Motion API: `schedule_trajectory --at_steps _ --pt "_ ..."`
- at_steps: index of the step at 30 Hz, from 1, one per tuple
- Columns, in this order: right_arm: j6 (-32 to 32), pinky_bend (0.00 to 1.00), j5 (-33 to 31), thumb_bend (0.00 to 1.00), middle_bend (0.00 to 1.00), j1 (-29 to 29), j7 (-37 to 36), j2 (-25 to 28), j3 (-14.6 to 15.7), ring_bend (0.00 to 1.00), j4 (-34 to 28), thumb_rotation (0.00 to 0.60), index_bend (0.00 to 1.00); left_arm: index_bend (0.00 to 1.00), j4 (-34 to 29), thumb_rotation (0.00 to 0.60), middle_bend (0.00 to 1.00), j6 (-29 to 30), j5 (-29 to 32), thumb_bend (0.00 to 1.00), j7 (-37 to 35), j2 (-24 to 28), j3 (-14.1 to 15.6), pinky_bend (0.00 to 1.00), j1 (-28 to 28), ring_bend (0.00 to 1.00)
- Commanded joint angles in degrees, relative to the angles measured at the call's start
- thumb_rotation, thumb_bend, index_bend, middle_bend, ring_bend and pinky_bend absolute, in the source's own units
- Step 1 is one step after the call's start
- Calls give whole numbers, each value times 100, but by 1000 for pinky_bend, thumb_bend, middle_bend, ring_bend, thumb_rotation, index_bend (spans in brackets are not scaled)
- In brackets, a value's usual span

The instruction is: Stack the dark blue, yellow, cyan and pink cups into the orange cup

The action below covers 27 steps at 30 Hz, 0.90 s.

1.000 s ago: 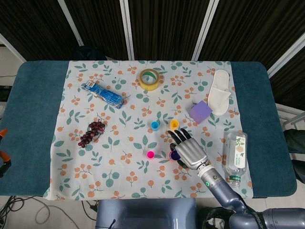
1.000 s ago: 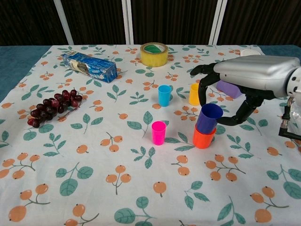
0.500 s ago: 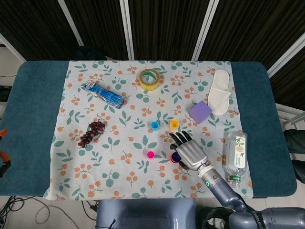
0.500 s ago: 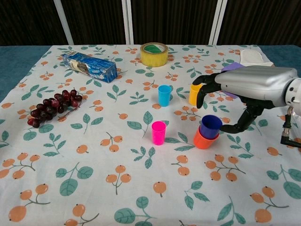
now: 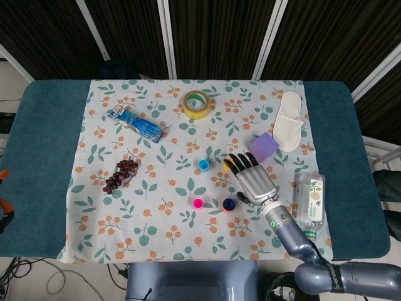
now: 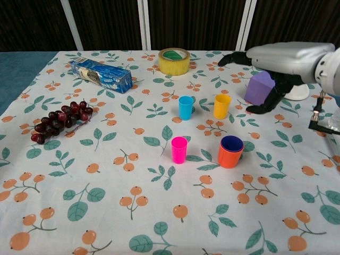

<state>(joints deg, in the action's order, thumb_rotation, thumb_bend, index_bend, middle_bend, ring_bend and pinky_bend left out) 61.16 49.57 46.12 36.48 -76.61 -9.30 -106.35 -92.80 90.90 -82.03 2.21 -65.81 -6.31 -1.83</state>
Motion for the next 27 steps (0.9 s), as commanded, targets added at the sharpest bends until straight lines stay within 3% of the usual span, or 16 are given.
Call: schedule_trajectory --at_steps 1,11,27 --pt "-164 0 -448 400 0 268 12 -114 -278 0 423 600 119 151 1 600 26 -6 3 798 0 2 0 0 -1 0" --pt "-516 0 -1355 400 0 816 156 -791 -562 0 1467 600 189 151 12 600 26 -16 29 798 -31 5 -11 0 0 0" --pt "-744 0 -1822 400 0 992 165 -1228 -402 0 2300 600 233 151 9 600 26 -21 44 797 -47 17 -15 0 5 0"
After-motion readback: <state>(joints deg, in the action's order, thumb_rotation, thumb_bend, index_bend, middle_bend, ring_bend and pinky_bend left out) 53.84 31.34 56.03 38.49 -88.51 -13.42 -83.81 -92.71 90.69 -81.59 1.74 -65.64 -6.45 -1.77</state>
